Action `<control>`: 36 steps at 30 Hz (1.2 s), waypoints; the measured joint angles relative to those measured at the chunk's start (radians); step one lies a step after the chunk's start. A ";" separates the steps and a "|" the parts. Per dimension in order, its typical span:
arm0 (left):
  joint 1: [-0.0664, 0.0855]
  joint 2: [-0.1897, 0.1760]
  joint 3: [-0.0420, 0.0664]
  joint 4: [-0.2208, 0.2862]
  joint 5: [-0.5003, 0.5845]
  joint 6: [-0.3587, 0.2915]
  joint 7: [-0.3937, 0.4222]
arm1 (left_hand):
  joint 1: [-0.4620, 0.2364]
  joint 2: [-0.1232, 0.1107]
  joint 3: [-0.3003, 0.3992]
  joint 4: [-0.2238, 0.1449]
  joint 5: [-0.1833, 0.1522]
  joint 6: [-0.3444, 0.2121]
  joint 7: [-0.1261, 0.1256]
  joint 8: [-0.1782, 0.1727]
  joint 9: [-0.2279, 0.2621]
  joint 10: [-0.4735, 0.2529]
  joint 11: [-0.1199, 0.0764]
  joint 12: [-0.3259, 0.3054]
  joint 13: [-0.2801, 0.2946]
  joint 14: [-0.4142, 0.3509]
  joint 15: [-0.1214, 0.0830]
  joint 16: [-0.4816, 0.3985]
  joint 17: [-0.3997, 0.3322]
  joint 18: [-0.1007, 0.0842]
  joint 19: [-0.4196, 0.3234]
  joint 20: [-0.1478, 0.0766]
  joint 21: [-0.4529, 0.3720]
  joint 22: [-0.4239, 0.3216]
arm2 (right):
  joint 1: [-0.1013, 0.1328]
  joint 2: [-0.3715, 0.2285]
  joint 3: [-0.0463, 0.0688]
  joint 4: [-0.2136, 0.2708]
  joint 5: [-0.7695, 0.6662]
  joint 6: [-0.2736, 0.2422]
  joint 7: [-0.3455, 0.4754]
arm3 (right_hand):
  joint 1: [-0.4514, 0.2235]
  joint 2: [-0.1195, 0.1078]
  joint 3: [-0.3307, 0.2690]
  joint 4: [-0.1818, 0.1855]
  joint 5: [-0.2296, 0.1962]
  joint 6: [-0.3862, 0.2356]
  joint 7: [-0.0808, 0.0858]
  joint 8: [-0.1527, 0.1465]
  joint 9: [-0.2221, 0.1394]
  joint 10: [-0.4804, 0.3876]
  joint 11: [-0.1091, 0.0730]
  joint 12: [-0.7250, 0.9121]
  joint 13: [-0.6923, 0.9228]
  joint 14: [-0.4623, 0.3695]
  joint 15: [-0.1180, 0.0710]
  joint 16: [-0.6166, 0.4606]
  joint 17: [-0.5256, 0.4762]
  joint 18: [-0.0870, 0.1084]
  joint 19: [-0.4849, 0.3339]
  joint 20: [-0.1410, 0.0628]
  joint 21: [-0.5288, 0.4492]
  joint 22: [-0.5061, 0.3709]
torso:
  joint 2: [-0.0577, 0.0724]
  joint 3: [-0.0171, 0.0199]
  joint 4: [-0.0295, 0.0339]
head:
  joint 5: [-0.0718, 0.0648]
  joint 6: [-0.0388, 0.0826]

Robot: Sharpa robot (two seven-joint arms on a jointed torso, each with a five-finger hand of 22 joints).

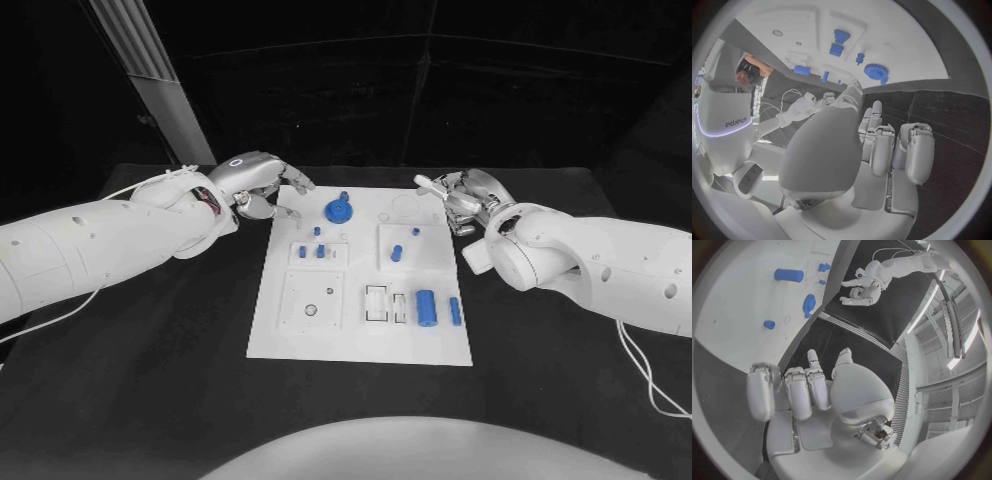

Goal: Assemble the parts on the task board

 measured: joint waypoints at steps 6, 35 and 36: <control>0.001 -0.014 0.000 0.023 0.289 -0.050 0.097 | -0.075 0.057 -0.015 0.005 0.063 0.003 -0.009 0.028 0.003 -0.023 -0.005 0.043 0.000 -0.237 -0.011 -0.425 -0.439 0.119 -0.368 -0.007 -0.503 -0.059 | 0.030 -0.018 0.003 0.009 -0.120 -0.009 -0.001 | 0.121 -0.008 0.018 -0.013 0.000 0.025 -0.001 0.011 -0.006 -0.349 -0.022 -0.278 -0.144 0.001 -0.015 0.000 0.000 0.000 0.004 -0.004 0.043 0.000 | -0.004 -0.0025 0.0012 | -0.017 0.016; -0.020 -0.038 0.000 0.165 1.195 0.062 0.163 | -0.335 0.155 -0.181 0.005 0.310 -0.094 0.013 0.070 0.001 -0.255 0.077 0.186 0.009 -0.939 0.130 -0.860 -0.933 0.129 -0.909 0.123 -1.231 -0.509 | 0.020 0.017 0.000 -0.008 -1.090 0.128 -0.182 | 0.424 -0.098 0.043 -0.005 -0.030 0.186 -0.032 -0.215 -0.028 -0.529 -0.036 -1.297 -1.119 0.004 -0.057 -0.044 0.001 -0.016 0.004 -0.051 0.059 0.000 | -0.005 -0.0026 0.0011 | -0.061 0.063; -0.020 -0.038 0.000 0.165 1.198 0.064 0.163 | -0.332 0.159 -0.181 0.005 0.310 -0.094 0.013 0.073 0.001 -0.255 0.077 0.191 0.009 -0.939 0.130 -0.856 -0.935 0.129 -0.909 0.123 -1.235 -0.510 | 0.019 0.019 0.000 -0.008 -1.105 0.136 -0.190 | 0.420 -0.102 0.043 -0.005 -0.030 0.186 -0.032 -0.218 -0.028 -0.526 -0.038 -1.298 -1.122 0.001 -0.060 -0.044 0.001 -0.016 0.005 -0.052 0.059 0.000 | -0.004 -0.0026 0.0011 | -0.061 0.063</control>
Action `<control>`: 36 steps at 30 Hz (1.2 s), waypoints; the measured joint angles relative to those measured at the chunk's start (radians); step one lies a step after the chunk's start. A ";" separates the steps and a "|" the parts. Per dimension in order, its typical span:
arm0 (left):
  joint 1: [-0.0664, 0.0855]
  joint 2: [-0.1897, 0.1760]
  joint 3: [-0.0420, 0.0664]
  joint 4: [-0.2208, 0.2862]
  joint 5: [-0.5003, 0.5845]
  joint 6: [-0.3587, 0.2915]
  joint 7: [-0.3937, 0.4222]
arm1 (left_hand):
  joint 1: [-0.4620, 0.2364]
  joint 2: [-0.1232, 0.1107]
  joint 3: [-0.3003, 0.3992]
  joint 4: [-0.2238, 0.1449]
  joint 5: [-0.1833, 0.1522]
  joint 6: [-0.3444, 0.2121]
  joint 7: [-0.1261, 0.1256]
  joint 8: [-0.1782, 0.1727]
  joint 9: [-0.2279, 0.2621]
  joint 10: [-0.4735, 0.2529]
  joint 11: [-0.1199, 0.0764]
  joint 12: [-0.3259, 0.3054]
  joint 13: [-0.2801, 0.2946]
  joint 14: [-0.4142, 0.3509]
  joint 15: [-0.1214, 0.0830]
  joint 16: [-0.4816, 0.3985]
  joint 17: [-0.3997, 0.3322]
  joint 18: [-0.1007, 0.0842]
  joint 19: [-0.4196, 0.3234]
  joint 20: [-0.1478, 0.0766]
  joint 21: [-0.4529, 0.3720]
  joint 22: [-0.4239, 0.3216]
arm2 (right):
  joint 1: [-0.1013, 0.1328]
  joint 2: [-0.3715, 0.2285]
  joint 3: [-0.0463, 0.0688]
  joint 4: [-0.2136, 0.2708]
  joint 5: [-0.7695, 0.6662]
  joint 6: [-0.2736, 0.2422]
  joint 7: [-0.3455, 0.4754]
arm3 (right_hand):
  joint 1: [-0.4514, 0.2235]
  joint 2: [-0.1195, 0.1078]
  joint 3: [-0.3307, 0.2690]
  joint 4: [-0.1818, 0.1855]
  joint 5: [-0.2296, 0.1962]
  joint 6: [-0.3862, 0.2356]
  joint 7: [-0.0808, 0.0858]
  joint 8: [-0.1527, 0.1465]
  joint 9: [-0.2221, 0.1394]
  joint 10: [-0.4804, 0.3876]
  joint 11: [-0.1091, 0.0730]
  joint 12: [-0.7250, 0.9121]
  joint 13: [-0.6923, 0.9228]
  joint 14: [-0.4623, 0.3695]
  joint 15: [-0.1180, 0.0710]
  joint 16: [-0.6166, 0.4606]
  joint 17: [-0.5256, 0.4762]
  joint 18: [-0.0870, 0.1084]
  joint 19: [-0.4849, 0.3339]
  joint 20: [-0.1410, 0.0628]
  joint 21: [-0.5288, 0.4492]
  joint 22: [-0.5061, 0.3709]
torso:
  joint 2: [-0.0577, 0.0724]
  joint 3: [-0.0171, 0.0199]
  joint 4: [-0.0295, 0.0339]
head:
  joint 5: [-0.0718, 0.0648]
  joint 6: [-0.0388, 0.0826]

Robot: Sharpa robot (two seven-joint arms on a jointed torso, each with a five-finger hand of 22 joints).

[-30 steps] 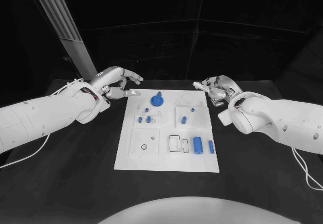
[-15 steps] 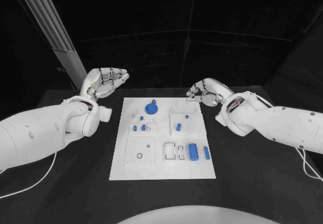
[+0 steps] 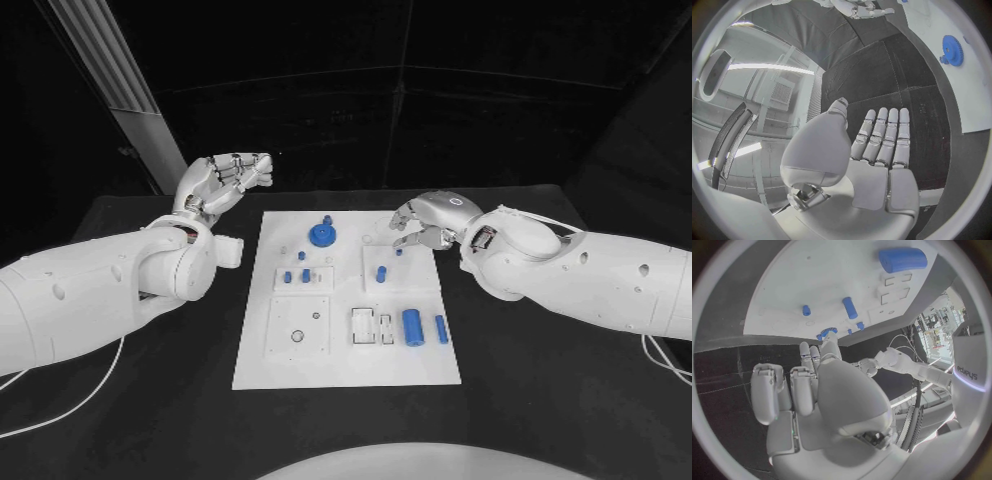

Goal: Assemble the parts on the task board

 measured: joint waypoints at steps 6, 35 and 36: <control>0.000 -0.003 0.000 0.001 0.012 0.011 0.000 | 0.001 0.001 -0.005 0.000 0.000 0.000 0.000 0.005 0.000 0.000 0.000 0.010 0.001 -0.007 0.000 0.009 -0.006 0.000 0.000 0.000 -0.004 -0.003 | -0.002 0.009 0.000 -0.003 -0.066 0.049 -0.049 | -0.005 -0.005 0.000 0.000 0.000 0.000 0.000 -0.009 0.000 0.002 -0.002 -0.006 -0.012 -0.001 -0.001 -0.005 0.000 0.000 0.000 0.000 0.000 0.000 | 0.000 -0.0001 0.0000 | -0.002 -0.005; 0.000 -0.005 0.000 0.002 0.023 0.034 0.001 | 0.009 0.016 -0.017 0.000 0.007 -0.014 0.000 0.026 0.001 -0.018 -0.003 0.044 0.002 -0.014 0.000 0.037 -0.030 0.000 0.004 0.004 -0.008 -0.013 | -0.013 0.049 0.000 -0.037 -0.128 0.192 -0.166 | 0.002 0.002 0.015 0.003 0.000 0.066 -0.037 -0.039 0.004 0.102 -0.041 -0.037 -0.078 -0.001 -0.044 -0.009 0.000 0.000 0.000 -0.039 -0.016 0.000 | -0.001 -0.0003 0.0002 | -0.006 -0.019; 0.000 -0.005 0.000 0.002 0.023 0.035 0.001 | 0.009 0.016 -0.017 0.000 0.007 -0.014 0.000 0.026 0.001 -0.018 -0.003 0.044 0.002 -0.014 0.000 0.037 -0.030 0.000 0.004 0.004 -0.008 -0.013 | -0.013 0.050 0.000 -0.038 -0.129 0.193 -0.168 | 0.002 0.002 0.015 0.003 0.000 0.066 -0.037 -0.039 0.004 0.102 -0.041 -0.037 -0.079 -0.001 -0.044 -0.009 0.000 0.000 0.000 -0.039 -0.016 0.000 | -0.001 -0.0002 0.0002 | -0.006 -0.019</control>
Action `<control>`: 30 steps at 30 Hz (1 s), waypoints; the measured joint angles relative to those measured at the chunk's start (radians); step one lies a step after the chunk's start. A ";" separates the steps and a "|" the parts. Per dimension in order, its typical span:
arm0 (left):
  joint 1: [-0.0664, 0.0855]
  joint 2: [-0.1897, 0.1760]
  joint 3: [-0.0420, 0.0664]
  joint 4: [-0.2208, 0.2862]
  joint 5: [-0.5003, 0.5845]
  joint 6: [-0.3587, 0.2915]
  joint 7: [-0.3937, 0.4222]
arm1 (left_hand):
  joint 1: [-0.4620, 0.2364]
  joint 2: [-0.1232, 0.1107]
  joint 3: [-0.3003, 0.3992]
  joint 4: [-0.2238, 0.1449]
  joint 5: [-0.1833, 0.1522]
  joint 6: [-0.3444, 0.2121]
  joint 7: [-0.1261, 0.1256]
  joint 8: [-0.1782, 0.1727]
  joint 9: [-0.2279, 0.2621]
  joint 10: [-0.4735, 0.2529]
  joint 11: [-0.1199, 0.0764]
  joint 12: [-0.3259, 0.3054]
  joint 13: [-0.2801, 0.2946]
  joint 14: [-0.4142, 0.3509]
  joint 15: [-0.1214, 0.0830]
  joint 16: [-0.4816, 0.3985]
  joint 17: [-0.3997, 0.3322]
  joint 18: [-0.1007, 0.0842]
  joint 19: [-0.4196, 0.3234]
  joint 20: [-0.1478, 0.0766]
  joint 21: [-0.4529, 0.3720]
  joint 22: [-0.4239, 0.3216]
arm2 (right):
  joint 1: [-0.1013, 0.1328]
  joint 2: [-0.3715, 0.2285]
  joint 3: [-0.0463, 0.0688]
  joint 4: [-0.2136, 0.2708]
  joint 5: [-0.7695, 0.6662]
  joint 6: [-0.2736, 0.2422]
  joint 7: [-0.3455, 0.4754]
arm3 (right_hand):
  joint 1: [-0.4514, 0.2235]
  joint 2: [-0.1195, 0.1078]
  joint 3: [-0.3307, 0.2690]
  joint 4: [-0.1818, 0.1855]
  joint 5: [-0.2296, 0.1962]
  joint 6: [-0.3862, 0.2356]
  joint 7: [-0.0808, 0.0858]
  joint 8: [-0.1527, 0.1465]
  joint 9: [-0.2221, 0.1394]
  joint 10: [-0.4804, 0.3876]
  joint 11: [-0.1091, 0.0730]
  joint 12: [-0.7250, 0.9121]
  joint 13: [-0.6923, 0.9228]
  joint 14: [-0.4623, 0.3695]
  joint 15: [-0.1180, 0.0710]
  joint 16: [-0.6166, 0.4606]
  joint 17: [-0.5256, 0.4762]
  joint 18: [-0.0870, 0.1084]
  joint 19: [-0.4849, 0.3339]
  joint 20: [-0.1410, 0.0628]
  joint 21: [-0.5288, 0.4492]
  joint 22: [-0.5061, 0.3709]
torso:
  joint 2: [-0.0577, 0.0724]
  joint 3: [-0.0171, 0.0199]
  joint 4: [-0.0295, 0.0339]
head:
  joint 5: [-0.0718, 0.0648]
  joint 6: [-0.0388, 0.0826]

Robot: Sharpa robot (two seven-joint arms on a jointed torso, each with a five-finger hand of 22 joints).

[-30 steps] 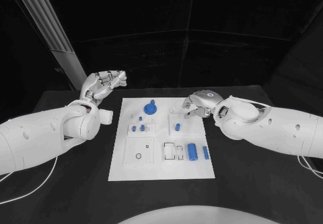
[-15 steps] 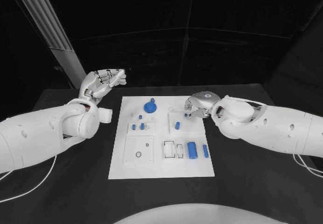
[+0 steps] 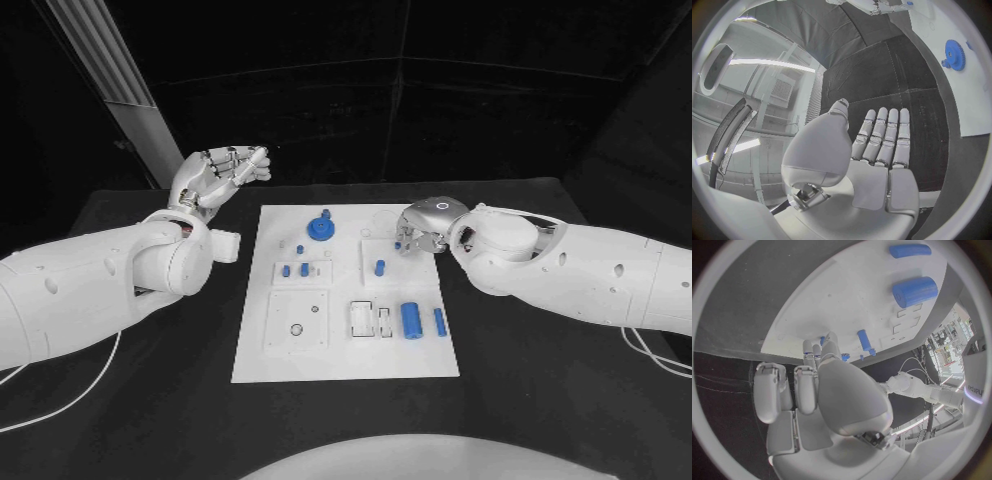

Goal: Assemble the parts on the task board

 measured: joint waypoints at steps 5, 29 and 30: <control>0.000 0.000 0.000 0.000 0.000 0.001 0.000 | 0.004 0.004 0.000 0.000 0.000 0.000 0.000 0.008 0.000 0.000 0.000 0.007 0.000 0.000 0.000 0.006 -0.005 0.000 0.004 0.003 0.000 -0.001 | 0.000 0.006 0.000 -0.005 -0.001 0.006 -0.006 | 0.005 0.005 0.000 0.000 0.000 0.003 0.003 0.000 0.000 0.007 0.000 -0.005 -0.006 0.000 0.000 0.000 0.000 0.000 -0.004 -0.003 0.000 0.000 | 0.000 0.0000 0.0002 | 0.001 0.000; -0.002 0.001 0.000 -0.003 0.001 0.001 0.000 | 0.014 0.014 0.000 0.000 0.008 -0.009 -0.002 0.016 0.000 -0.008 0.000 0.029 0.000 -0.004 -0.004 0.022 -0.019 0.000 0.004 0.003 0.000 -0.005 | 0.000 0.029 0.002 -0.028 -0.005 0.019 -0.011 | 0.022 0.022 0.005 0.000 0.000 0.030 -0.002 -0.019 0.000 0.041 -0.002 -0.029 -0.040 0.002 -0.002 -0.005 0.000 0.000 0.000 -0.007 -0.012 0.000 | 0.001 -0.0004 0.0004 | 0.007 -0.008; -0.002 0.001 0.000 -0.004 0.001 0.001 0.000 | 0.014 0.014 -0.001 -0.001 0.008 -0.011 -0.004 0.016 0.000 -0.011 0.003 0.029 0.000 -0.007 0.000 0.022 -0.021 0.000 0.004 0.003 0.000 -0.006 | 0.000 0.029 0.002 -0.028 -0.005 0.019 -0.010 | 0.022 0.022 0.006 -0.001 0.000 0.030 -0.002 -0.019 0.000 0.041 -0.002 -0.029 -0.040 0.003 -0.003 -0.005 0.000 0.000 0.000 -0.007 -0.012 0.000 | 0.001 -0.0004 0.0003 | 0.007 -0.008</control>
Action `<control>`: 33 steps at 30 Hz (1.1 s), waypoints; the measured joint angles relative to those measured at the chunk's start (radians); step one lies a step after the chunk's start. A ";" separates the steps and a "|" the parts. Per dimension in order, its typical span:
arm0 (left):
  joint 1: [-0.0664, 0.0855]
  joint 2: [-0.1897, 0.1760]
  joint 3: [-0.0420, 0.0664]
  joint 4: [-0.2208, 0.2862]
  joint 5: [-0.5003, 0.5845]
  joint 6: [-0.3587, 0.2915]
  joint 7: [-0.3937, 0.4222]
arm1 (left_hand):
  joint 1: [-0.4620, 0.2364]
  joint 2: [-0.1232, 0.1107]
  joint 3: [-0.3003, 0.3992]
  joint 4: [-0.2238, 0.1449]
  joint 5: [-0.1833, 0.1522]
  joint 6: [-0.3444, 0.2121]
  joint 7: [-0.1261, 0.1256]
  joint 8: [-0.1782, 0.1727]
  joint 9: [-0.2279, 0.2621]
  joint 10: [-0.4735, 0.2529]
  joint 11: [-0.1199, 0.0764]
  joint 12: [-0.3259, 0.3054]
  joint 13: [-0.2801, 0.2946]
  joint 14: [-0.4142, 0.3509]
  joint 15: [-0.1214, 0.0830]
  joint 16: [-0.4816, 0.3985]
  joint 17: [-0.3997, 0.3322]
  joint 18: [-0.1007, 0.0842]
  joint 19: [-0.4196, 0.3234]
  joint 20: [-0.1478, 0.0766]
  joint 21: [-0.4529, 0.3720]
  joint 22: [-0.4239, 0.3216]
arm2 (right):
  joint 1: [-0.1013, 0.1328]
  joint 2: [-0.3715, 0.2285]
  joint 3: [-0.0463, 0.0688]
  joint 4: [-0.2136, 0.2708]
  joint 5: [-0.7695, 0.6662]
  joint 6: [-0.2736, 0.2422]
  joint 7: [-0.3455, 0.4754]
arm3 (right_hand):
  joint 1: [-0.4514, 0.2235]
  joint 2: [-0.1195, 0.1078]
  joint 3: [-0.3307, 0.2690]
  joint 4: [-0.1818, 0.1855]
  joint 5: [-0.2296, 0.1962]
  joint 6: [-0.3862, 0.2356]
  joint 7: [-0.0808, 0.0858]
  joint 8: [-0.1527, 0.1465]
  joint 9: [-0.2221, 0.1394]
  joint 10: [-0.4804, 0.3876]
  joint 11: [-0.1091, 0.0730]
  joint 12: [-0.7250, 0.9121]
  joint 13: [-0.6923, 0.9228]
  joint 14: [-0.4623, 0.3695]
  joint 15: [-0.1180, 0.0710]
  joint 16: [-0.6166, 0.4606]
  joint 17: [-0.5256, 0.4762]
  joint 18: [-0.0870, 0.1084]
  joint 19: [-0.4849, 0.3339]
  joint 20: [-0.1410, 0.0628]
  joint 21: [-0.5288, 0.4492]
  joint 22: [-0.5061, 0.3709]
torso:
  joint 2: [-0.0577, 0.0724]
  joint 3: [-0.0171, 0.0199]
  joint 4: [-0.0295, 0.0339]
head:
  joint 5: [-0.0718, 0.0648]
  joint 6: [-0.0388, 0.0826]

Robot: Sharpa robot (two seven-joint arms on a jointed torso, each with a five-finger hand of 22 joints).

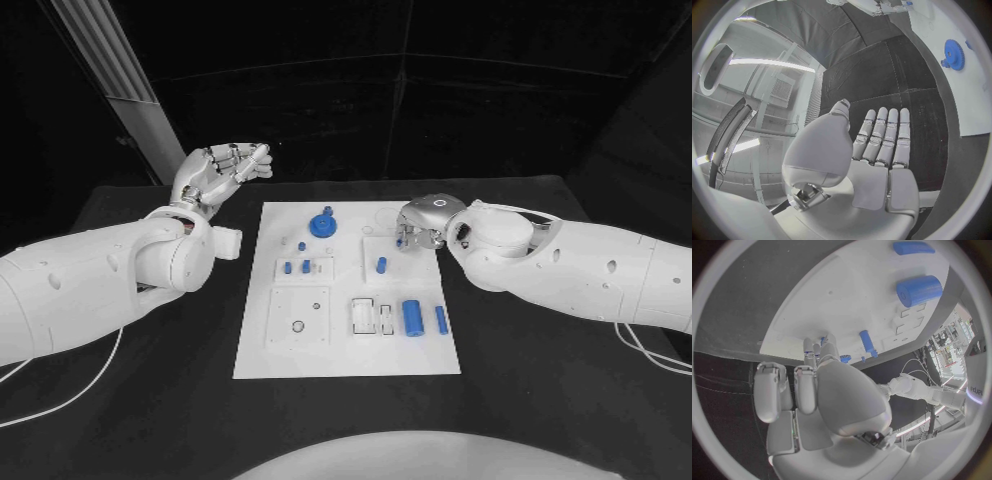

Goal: Assemble the parts on the task board

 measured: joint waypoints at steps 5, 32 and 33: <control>0.000 0.002 0.000 -0.003 0.000 -0.001 0.000 | 0.006 0.006 -0.001 -0.001 0.000 0.000 0.000 0.004 0.000 -0.004 -0.004 0.006 0.000 0.000 0.000 0.007 -0.006 0.000 0.000 0.000 -0.004 -0.001 | 0.000 0.001 0.000 -0.002 0.000 0.000 0.000 | 0.008 0.013 0.006 0.000 0.000 0.016 -0.008 0.000 0.000 0.013 -0.006 -0.006 -0.004 -0.002 -0.002 0.000 0.000 0.000 0.000 0.000 0.000 0.000 | 0.000 0.0000 -0.0001 | -0.003 0.000; -0.002 0.002 0.000 -0.007 0.001 -0.002 0.000 | 0.011 0.011 -0.001 -0.001 0.005 -0.006 -0.002 0.008 0.000 -0.007 0.000 0.012 -0.001 -0.004 -0.004 0.012 -0.013 0.000 0.000 0.000 -0.004 -0.002 | 0.001 0.014 0.001 -0.010 -0.001 0.007 0.000 | 0.013 0.018 0.003 0.002 0.000 0.030 -0.009 -0.004 0.002 0.030 -0.009 -0.023 -0.006 -0.004 -0.004 0.000 0.000 0.000 0.000 -0.008 -0.004 0.000 | -0.001 -0.0001 -0.0008 | 0.002 -0.011; -0.002 0.002 0.000 -0.007 0.001 -0.002 0.000 | 0.011 0.011 -0.002 -0.001 0.005 -0.006 -0.002 0.008 0.000 -0.007 0.000 0.012 -0.001 -0.004 -0.003 0.012 -0.013 0.000 0.000 0.000 -0.004 -0.002 | 0.001 0.015 0.001 -0.010 -0.001 0.007 0.000 | 0.013 0.018 0.003 0.002 0.000 0.031 -0.009 -0.005 0.002 0.030 -0.009 -0.023 -0.007 -0.004 -0.004 0.000 0.000 0.000 0.000 -0.008 -0.004 0.000 | -0.001 -0.0001 -0.0009 | 0.002 -0.011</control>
